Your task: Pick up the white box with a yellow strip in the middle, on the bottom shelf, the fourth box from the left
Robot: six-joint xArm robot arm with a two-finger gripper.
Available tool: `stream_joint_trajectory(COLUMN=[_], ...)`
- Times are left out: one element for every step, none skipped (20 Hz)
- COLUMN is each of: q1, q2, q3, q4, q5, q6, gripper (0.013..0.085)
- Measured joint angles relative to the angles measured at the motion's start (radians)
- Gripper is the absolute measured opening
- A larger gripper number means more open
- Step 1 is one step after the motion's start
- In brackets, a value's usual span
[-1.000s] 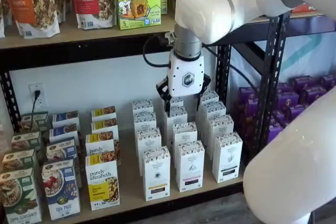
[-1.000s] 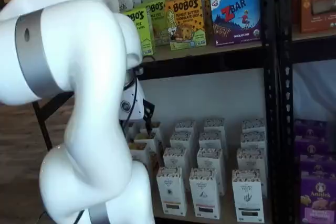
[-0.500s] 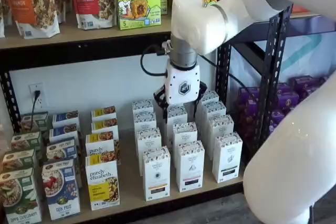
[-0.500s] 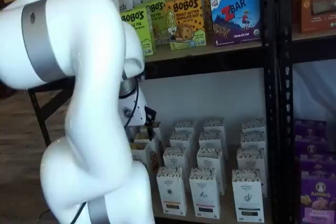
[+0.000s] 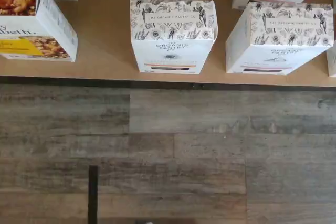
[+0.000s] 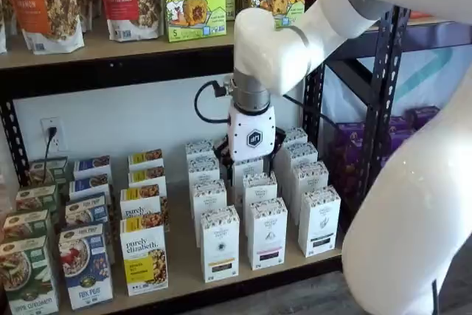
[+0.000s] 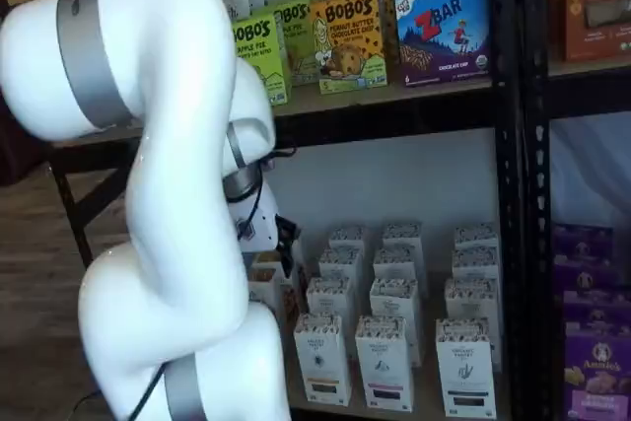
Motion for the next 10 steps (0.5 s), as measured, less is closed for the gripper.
stream_joint_trajectory(q1=[-0.001, -0.003, -0.004, -0.006, -0.008, -0.009, -0.011, -0.013, -0.014, -0.016], q2=[0.012, 0.025, 0.039, 0.061, 0.074, 0.087, 0.100, 0.113, 0.126, 0.138], q3=[0.000, 0.000, -0.003, -0.007, -0.009, -0.010, -0.012, -0.014, -0.017, -0.020], q4=[-0.007, -0.015, -0.026, -0.035, -0.037, -0.037, -0.036, -0.035, -0.036, -0.038], q5=[-0.014, -0.026, -0.035, -0.052, -0.063, -0.076, -0.089, -0.102, -0.113, -0.125], q6=[0.005, 0.012, 0.021, 0.027, 0.028, 0.028, 0.027, 0.025, 0.025, 0.026], gripper=[0.0850, 0.0850, 0.0850, 0.0850, 0.0850, 0.0850, 0.0850, 0.0850, 0.0850, 0.0850])
